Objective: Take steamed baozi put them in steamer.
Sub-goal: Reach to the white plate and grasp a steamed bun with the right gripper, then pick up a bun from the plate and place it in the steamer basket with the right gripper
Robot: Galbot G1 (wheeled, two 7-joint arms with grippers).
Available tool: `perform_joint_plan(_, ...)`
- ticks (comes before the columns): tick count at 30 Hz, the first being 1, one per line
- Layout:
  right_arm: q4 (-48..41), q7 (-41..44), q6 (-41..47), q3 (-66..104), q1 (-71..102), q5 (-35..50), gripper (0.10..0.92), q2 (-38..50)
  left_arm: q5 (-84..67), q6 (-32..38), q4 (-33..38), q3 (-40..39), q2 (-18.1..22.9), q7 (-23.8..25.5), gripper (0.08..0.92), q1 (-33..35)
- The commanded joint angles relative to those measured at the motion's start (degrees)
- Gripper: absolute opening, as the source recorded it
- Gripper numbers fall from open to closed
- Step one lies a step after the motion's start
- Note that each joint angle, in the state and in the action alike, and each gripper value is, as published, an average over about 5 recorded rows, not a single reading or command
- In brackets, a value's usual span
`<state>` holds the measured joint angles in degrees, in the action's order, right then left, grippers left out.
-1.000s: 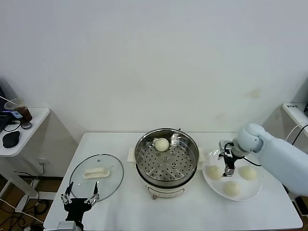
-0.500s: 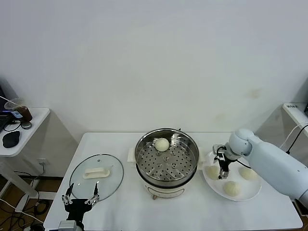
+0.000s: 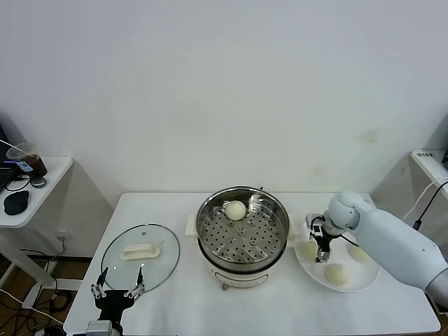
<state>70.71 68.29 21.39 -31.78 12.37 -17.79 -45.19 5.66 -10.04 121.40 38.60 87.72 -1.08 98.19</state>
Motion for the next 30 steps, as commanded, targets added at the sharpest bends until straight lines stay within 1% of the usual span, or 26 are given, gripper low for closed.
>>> perform_joint_plan(1,-0.66,0.65,0.03,0.03,0.15,-0.36,0.802,-0.36,0.01,0.02,-0.17,-0.03,-0.01,-0.04,0.823,0.02)
perform_joint_plan(3,-0.67,0.8,0.01,0.19,0.14,-0.3,0.764,-0.19,0.04,0.02,-0.13,-0.1,0.05,-0.04,0.823,0.0)
perform_joint_plan(8,-0.12,1.19,0.16,0.5,-0.59,0.85,0.62,0.77,0.05,-0.09,0.0,-0.19,0.21,-0.01,0.823,-0.3)
perform_joint_plan(11,0.98,1.97,0.52,-0.86,-3.24,2.6,0.533,2.34,0.03,-0.31,0.07,-0.21,0.37,-0.04,0.823,-0.94)
perform_joint_plan(14,3.18,2.78,1.39,-4.28,-8.11,5.49,0.471,5.01,0.07,-0.33,0.23,-0.46,0.44,-0.11,0.823,-1.33)
perform_joint_plan(17,6.29,4.0,2.54,-10.66,-16.48,10.22,0.453,7.88,0.16,-0.32,0.52,-0.64,0.37,-0.28,0.823,-1.35)
perform_joint_plan(21,9.31,5.86,3.81,-21.05,-30.42,17.46,0.455,9.25,0.34,-0.58,1.13,-0.62,0.18,-0.5,0.823,-1.38)
perform_joint_plan(26,11.19,8.05,5.49,-32.52,-47.55,26.48,0.458,6.36,0.45,-0.86,2.2,-0.89,-0.02,-0.54,0.823,-1.31)
perform_joint_plan(30,12.11,8.7,7.32,-36.39,-54.63,31.64,0.458,1.77,0.42,-1.17,2.89,-1.09,-0.16,-0.64,0.823,-1.33)
